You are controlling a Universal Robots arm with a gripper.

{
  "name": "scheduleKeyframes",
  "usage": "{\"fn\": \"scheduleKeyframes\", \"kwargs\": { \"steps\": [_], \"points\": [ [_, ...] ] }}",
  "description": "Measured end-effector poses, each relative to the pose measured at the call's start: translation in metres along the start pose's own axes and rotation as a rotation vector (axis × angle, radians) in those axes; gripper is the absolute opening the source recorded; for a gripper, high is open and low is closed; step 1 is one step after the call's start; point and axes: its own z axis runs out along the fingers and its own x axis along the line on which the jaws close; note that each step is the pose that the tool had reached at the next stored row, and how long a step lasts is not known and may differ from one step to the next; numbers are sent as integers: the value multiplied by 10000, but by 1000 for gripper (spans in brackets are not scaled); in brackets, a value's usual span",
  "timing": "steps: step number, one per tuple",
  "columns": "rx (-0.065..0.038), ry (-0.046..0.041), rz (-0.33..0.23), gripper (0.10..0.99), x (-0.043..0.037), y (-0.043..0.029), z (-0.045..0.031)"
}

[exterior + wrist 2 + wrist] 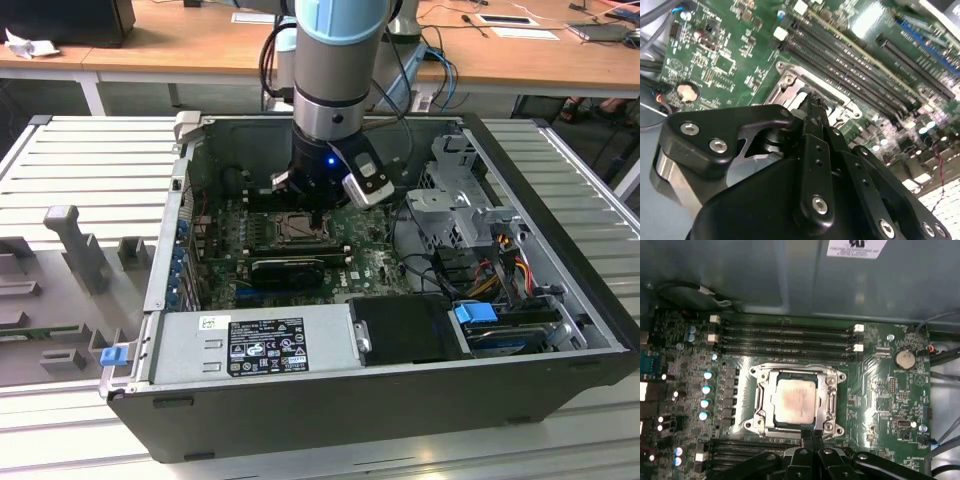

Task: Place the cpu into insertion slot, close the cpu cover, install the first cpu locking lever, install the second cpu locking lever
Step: 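Install the second cpu locking lever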

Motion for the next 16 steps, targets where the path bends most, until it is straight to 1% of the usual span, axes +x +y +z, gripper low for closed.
{"fn": "scheduleKeyframes", "kwargs": {
  "steps": [2, 5, 6, 8, 9, 11, 13, 14, 16],
  "points": [
    [-4, 0, -10, 106, 10, -34, 1],
    [-33, 0, -22, 106, 27, -61, 1],
    [-35, 1, -27, 106, 49, -68, 2],
    [-34, 1, -31, 106, 98, -76, 4],
    [-35, 2, -42, 106, 156, -85, 8],
    [-36, 7, -70, 106, 243, -86, 21],
    [-38, 8, -83, 106, 305, -83, 31],
    [-39, 10, -98, 106, 352, -82, 43],
    [-43, 13, -129, 106, 382, -84, 72]
  ]
}}
